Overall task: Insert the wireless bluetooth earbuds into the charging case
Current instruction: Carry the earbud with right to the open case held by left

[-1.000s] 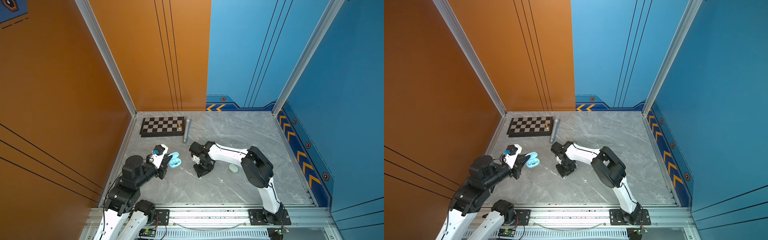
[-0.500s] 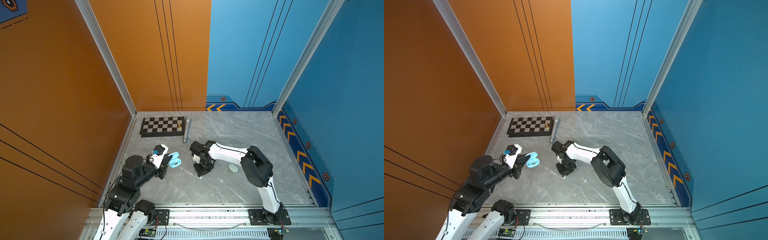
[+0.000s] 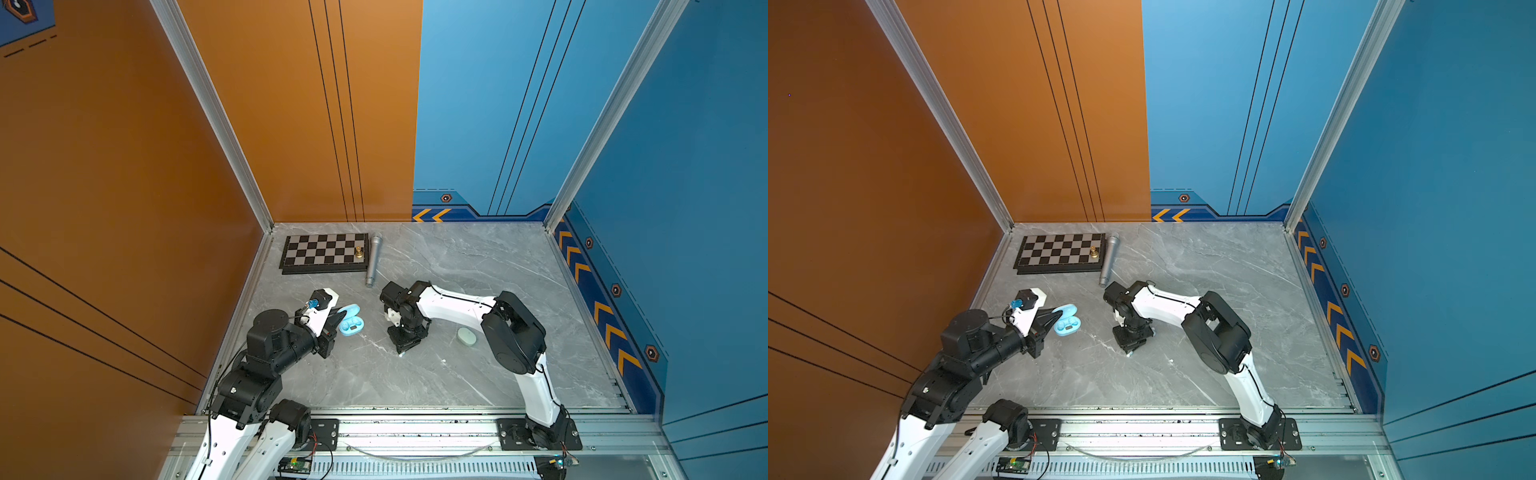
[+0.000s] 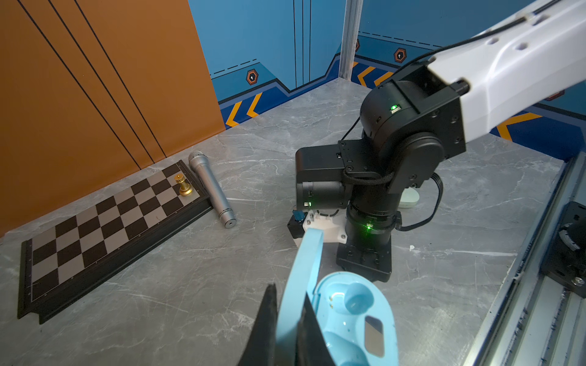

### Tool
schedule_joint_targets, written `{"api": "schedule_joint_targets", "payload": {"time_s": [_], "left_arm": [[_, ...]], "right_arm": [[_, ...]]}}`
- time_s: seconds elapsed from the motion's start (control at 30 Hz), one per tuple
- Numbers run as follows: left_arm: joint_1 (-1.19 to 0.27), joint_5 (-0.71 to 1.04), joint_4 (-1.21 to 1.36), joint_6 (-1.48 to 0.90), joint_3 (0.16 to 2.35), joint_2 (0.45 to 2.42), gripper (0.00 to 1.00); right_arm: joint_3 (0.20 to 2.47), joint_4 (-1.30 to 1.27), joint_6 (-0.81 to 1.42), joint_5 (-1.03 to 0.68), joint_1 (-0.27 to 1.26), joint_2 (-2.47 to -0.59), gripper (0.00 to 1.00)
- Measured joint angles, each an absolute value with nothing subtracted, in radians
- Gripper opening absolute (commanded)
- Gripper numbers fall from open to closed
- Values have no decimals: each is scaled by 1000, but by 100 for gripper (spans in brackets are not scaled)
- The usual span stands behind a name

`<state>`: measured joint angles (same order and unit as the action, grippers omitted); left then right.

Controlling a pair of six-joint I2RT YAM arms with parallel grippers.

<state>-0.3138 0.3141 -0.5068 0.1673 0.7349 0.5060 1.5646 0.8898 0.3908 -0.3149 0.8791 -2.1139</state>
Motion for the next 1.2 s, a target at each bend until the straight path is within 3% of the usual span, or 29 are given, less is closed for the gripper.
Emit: {"api": "schedule_joint_targets", "payload": {"time_s": [0.33,0.6,0.87,1.2], "left_arm": [[-371,232,-305,176,613,627,0],[-432,170,-65,187,574,831,0],[-476,142,76,188,586,1004,0],[-501,134,118,194,647,1067,0]], "right_arm": [[1570,890,443,-357,750,-1974,15],[1663,898,477,-479,704,-1861,15],[1740,911,500,-587,707,-1855,15],[1850,923,503,-632,707,-1907,16]]}}
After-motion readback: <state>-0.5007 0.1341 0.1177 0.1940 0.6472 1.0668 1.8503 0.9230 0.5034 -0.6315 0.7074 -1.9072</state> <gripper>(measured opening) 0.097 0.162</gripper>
